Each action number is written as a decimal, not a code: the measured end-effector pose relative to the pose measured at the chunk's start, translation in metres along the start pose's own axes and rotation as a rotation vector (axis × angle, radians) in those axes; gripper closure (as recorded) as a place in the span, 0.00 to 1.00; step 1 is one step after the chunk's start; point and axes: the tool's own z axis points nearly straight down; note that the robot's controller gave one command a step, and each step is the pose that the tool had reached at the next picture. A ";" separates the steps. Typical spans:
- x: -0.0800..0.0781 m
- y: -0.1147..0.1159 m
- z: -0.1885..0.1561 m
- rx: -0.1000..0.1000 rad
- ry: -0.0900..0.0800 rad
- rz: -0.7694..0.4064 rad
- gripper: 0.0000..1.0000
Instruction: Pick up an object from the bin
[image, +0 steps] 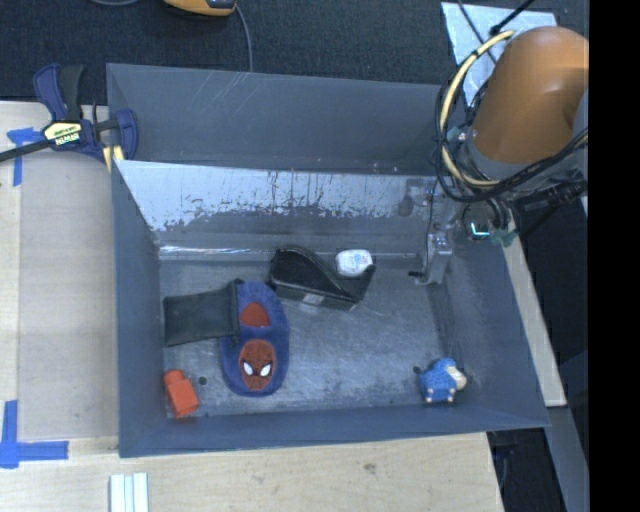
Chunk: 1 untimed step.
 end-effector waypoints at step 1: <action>0.011 0.050 0.083 -0.002 0.001 -0.067 0.00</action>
Offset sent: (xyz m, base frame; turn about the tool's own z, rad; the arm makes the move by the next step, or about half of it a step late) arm -0.0100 0.0469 -0.0784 -0.0624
